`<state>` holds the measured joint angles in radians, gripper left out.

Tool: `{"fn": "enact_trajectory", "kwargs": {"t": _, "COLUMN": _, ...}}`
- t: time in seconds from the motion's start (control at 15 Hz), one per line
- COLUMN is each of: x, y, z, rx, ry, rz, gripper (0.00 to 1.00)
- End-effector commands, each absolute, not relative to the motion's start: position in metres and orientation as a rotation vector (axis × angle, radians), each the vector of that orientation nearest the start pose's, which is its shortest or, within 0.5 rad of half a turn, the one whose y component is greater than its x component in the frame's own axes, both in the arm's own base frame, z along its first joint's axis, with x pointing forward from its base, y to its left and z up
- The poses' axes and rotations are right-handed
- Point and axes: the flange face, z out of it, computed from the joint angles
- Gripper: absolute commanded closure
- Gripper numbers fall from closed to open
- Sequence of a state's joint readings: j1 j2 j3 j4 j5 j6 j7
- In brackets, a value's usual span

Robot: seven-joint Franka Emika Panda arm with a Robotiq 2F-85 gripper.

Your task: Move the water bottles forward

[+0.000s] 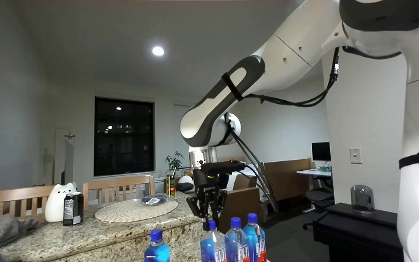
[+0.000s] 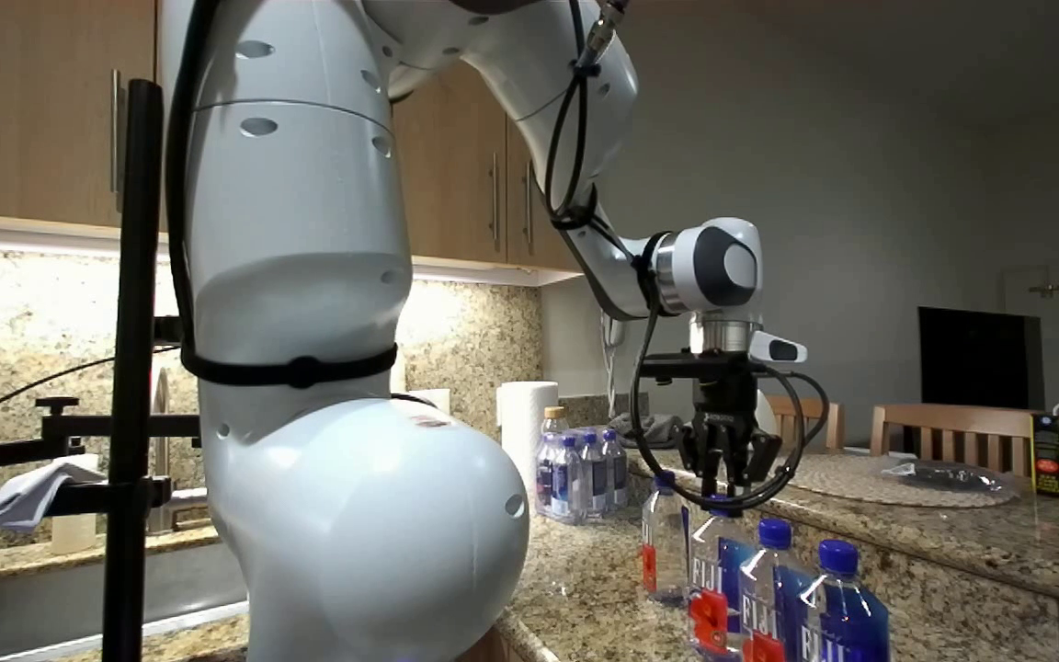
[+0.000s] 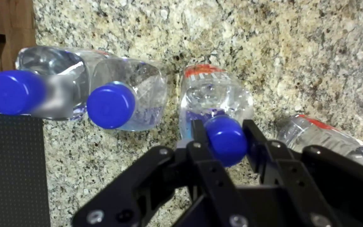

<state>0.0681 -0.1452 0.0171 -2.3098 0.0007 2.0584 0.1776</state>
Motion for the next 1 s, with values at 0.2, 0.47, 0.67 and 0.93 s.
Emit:
{"fn": "enact_trajectory", "kwargs": {"t": 0.2, "x": 0.4684, "y": 0.0358, "z": 0.405, "rx": -3.134, "ry": 0.167, "rz": 0.122, "gripper": 0.87}}
{"fn": "enact_trajectory", "kwargs": {"t": 0.47, "x": 0.4659, "y": 0.0341, "z": 0.4015, "rx": -3.135, "ry": 0.17, "rz": 0.134, "gripper": 0.87}}
{"fn": "enact_trajectory", "kwargs": {"t": 0.67, "x": 0.4647, "y": 0.0333, "z": 0.4004, "rx": -3.137, "ry": 0.173, "rz": 0.134, "gripper": 0.87}}
{"fn": "enact_trajectory", "kwargs": {"t": 0.93, "x": 0.4642, "y": 0.0321, "z": 0.3983, "rx": -3.14, "ry": 0.177, "rz": 0.138, "gripper": 0.87}}
